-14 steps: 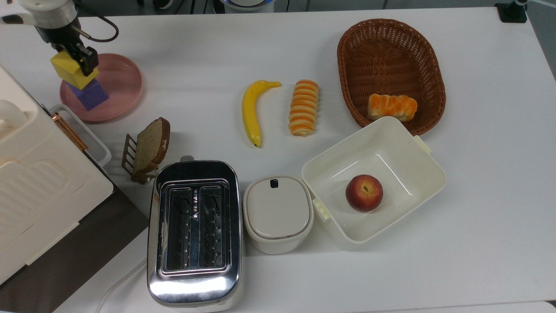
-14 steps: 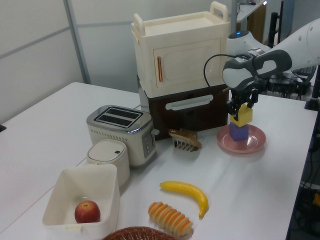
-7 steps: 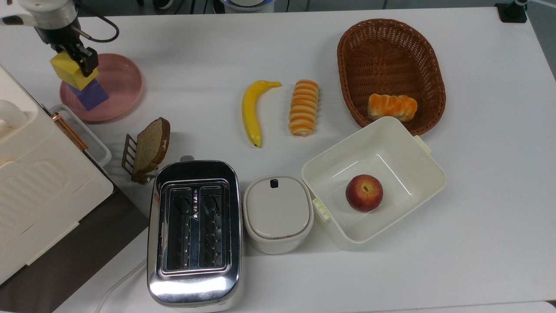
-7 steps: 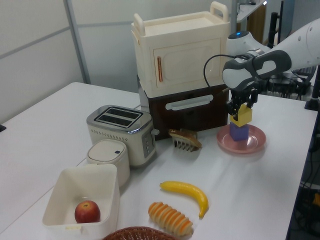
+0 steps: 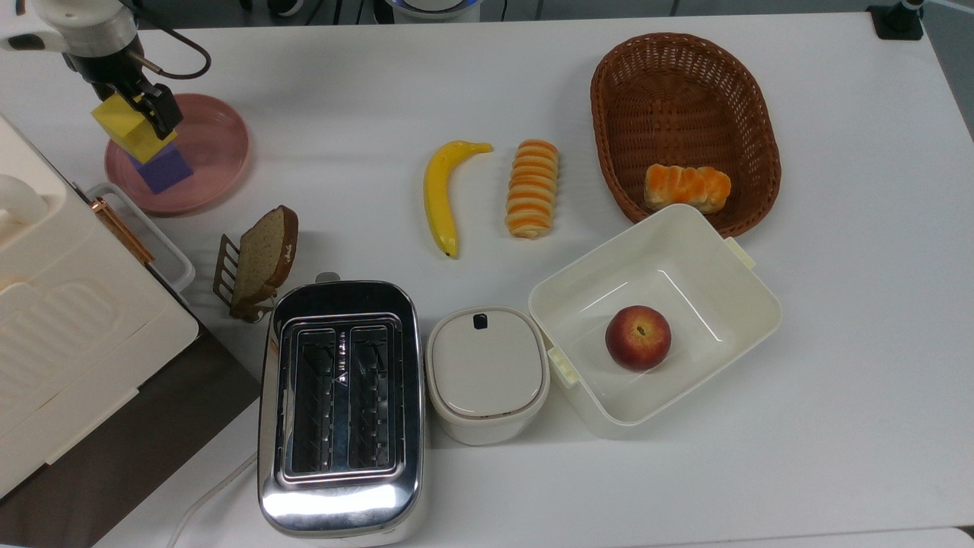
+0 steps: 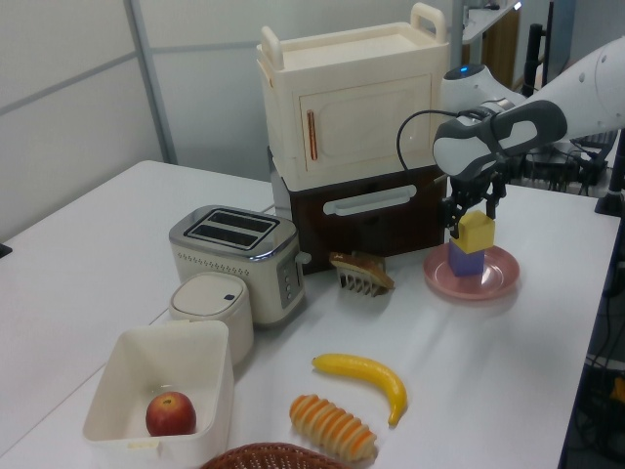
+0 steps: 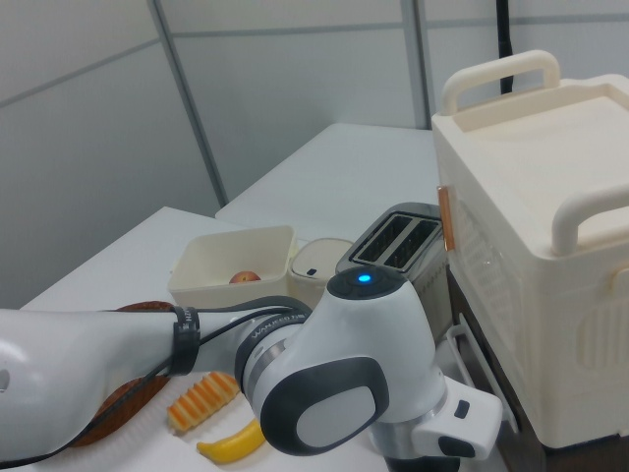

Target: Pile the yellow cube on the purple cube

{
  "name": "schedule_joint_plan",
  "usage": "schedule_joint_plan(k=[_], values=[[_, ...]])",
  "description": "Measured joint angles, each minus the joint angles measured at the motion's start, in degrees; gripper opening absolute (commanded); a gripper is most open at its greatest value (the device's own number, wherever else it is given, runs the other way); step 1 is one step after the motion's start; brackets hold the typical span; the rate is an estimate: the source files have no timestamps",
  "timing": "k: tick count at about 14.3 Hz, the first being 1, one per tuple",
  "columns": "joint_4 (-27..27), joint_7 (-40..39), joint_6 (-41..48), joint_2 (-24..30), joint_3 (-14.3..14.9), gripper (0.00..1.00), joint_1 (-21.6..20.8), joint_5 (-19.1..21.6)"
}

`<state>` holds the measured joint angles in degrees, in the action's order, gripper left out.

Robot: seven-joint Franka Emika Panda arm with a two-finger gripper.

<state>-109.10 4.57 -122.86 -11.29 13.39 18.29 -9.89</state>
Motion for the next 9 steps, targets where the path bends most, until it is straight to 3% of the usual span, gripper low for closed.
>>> schedule_joint_plan(k=[9], values=[[1.3,0.4,0.7,1.4,-0.6,1.00,-0.5,0.0]])
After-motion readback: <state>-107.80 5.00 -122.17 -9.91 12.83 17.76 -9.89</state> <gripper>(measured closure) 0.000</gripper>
